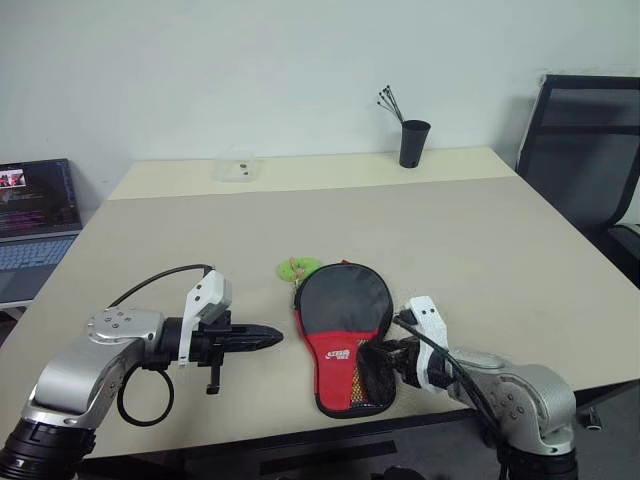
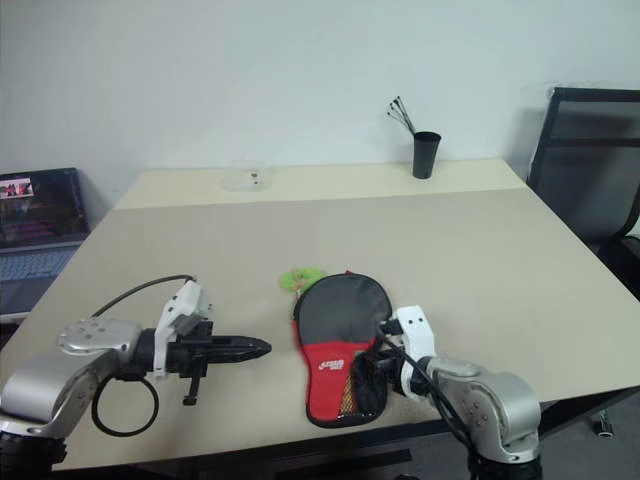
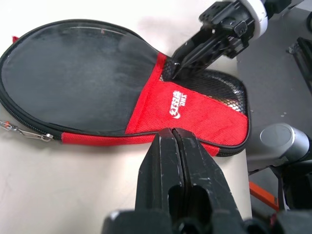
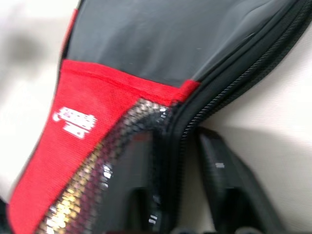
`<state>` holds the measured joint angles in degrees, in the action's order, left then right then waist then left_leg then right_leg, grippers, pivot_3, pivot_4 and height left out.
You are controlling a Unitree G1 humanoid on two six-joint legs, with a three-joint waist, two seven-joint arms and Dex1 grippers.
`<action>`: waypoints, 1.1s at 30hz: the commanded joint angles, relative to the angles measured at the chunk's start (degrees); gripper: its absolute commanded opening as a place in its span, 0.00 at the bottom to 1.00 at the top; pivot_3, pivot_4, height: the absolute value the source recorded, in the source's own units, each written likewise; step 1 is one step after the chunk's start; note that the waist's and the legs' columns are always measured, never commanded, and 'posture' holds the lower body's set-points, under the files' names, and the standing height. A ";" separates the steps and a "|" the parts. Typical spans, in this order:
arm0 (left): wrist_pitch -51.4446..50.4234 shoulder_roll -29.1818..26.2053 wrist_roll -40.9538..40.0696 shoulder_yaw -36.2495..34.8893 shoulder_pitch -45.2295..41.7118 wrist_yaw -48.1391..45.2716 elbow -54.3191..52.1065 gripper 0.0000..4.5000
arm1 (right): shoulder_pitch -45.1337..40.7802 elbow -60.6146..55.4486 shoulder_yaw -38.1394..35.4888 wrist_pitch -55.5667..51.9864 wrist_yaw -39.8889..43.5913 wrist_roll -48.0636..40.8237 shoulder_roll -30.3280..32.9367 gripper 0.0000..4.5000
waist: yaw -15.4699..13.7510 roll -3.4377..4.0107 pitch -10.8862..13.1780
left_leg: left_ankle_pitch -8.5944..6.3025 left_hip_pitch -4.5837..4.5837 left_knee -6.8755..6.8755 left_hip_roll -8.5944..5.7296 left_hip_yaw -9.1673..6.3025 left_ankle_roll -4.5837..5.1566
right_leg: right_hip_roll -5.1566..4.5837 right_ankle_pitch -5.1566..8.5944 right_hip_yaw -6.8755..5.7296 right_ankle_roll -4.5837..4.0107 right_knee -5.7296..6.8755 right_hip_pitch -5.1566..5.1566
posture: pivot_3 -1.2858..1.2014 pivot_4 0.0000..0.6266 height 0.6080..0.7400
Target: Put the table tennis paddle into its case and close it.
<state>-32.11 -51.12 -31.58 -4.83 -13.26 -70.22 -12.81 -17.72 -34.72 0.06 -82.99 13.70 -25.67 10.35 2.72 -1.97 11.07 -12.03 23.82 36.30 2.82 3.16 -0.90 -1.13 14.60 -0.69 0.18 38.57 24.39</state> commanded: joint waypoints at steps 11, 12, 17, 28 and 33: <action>2.28 5.40 1.76 -0.59 -5.50 7.21 6.97 0.00 | -10.93 1.78 2.03 8.49 10.46 -6.35 3.30 0.99 | -0.21 -0.04 -0.02 | 0.01 -0.01 0.01 -0.04 -0.05 0.01 | 0.02 0.00 -0.05 0.00 0.02 -0.01 | 0.52 0.24 1.00; 2.54 6.04 2.23 -0.34 -6.47 7.78 8.10 0.00 | -11.13 4.45 5.26 11.78 10.88 -4.43 3.63 0.99 | -0.20 -0.04 -0.02 | 0.01 -0.03 0.01 -0.05 -0.05 0.01 | 0.02 0.00 -0.04 0.00 0.03 -0.02 | 0.52 0.24 1.00; 5.73 8.43 5.23 -0.05 -9.26 10.33 12.24 0.00 | -12.86 16.59 15.10 25.69 10.74 3.75 2.71 0.99 | -0.20 -0.08 -0.03 | 0.01 0.03 0.02 -0.11 -0.03 0.01 | 0.07 0.00 -0.04 0.01 0.01 0.00 | 0.52 0.24 1.00; 14.04 15.71 17.41 4.04 -21.46 20.22 33.04 0.08 | -13.50 21.75 17.12 31.67 11.06 7.44 1.18 1.00 | -1.16 -0.21 -0.04 | 0.01 0.06 0.22 -0.08 0.01 0.01 | 0.05 -0.02 -0.06 0.04 0.16 -0.02 | 0.52 0.24 1.00; 17.18 19.03 20.71 5.26 -30.21 21.22 46.46 0.43 | -13.85 22.58 17.41 32.15 11.45 8.35 0.63 1.00 | -1.15 -0.28 -0.02 | 0.01 0.16 0.46 -0.11 0.01 0.01 | 0.05 -0.04 -0.13 0.07 0.26 -0.02 | 0.52 0.24 1.00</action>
<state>-17.00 -32.15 -11.94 0.65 -40.84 -49.30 31.46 -30.53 -11.07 17.19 -51.98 24.86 -17.41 11.27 1.58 -2.24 11.05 -12.02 23.99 36.77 2.72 3.17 -0.89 -1.08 14.56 -0.81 0.25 38.85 24.37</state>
